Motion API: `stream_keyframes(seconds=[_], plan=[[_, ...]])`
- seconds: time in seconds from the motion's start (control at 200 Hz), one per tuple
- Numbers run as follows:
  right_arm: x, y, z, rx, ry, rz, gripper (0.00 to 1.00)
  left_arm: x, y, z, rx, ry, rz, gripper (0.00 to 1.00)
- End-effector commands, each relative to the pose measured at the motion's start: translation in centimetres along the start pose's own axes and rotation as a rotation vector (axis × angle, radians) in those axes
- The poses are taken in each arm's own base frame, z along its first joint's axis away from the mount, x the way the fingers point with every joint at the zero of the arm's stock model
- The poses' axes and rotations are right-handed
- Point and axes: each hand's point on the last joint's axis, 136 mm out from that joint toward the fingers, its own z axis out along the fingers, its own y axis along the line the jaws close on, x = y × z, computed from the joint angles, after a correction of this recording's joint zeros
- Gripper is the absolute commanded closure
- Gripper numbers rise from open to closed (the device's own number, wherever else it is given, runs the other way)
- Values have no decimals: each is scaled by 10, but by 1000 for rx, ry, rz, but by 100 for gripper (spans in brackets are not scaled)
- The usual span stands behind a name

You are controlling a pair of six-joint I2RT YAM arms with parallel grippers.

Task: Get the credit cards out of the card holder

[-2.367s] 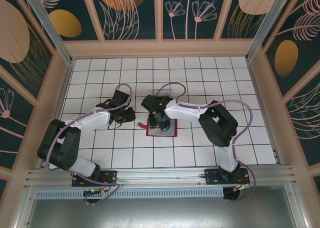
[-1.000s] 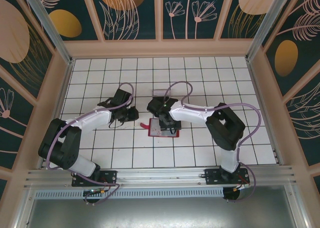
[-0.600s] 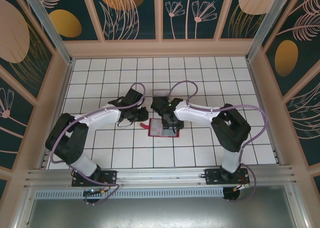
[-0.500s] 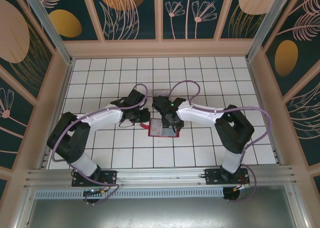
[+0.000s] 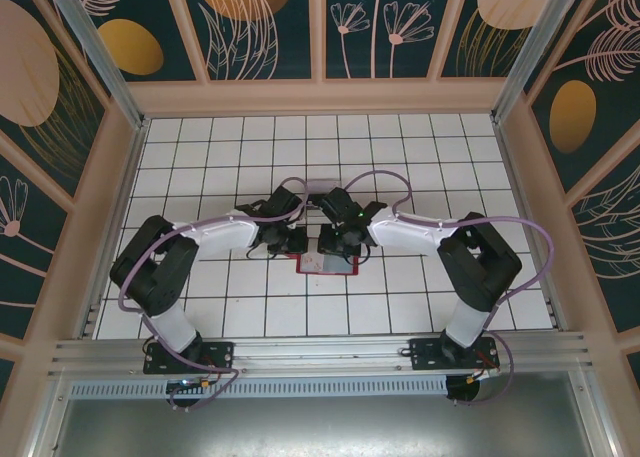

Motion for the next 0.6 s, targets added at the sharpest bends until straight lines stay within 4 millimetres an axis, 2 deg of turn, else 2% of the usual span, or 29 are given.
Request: stream_keyframes(seconds=[0.0,0.355,0.596], plan=[[-3,16,4,-91,4,10,76,3,-2,7,2,25,4,85],[0,5,20,-76,26,30,79,18,14,14,-50,66,-3,85],[4,-8,25,-30,32,38,79,23,18,15,-56,75,-8,85]])
